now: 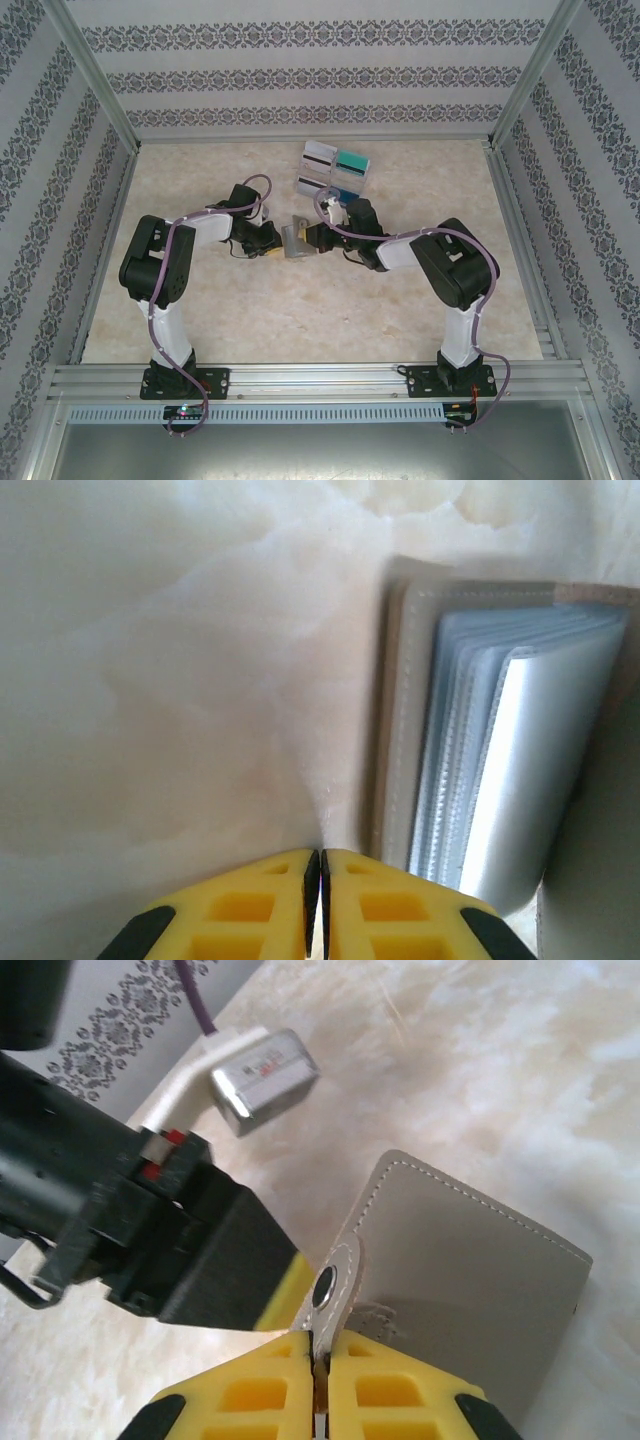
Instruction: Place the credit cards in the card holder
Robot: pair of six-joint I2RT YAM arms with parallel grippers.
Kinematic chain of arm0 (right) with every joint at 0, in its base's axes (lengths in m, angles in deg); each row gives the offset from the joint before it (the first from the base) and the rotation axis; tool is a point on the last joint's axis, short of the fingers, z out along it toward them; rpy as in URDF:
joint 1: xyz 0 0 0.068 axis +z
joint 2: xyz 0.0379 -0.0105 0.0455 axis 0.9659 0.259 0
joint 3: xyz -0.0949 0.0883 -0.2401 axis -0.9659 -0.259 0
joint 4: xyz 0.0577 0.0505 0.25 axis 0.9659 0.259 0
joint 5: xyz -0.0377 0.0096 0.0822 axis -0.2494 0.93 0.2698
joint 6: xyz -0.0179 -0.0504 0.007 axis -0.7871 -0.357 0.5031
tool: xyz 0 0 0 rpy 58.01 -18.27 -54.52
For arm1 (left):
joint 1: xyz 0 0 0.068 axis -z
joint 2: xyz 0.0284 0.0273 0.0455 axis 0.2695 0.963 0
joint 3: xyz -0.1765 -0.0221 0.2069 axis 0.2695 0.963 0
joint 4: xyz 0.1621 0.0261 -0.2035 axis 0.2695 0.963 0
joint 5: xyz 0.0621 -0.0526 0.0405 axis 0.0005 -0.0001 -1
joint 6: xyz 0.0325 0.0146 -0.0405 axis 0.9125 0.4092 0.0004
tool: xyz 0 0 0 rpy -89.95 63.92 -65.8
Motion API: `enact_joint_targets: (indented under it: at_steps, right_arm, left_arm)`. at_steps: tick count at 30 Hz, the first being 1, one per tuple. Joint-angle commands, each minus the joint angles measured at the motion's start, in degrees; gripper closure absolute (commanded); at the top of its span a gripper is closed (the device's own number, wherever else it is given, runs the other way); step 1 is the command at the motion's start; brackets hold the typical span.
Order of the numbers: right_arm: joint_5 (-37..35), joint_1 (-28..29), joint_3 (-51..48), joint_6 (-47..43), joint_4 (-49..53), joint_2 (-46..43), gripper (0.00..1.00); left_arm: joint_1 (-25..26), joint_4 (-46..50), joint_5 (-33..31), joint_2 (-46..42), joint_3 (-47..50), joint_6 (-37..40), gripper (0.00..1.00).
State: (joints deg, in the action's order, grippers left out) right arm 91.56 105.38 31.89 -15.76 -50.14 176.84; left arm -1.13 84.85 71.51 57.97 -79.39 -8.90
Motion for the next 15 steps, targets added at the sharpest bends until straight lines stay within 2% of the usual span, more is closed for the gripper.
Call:
enact_joint_targets:
  at_steps: [1,6,9,13,15]
  right_arm:
    - [1.57,-0.78,-1.3,-1.11,1.17,1.15,0.9]
    - [-0.28,1.07,1.55,-4.4,7.69,0.25,0.88]
    - [-1.01,2.81,6.53,-8.36,16.03,0.9,0.83]
    - [-2.75,4.72,10.56,-12.97,23.84,1.52,0.49]
    - [-2.65,4.74,10.66,-12.97,24.54,1.06,0.43]
  left_arm:
    - [-0.18,4.04,-2.63,2.34,1.07,0.12,0.86]
    - [-0.18,3.99,-2.54,2.53,1.21,-0.02,0.86]
    - [-0.2,3.99,-2.63,2.38,1.01,-0.06,0.86]
    - [-0.26,4.34,-3.05,1.75,0.9,0.06,0.86]
    - [-0.53,4.47,-3.09,1.3,1.05,0.11,0.86]
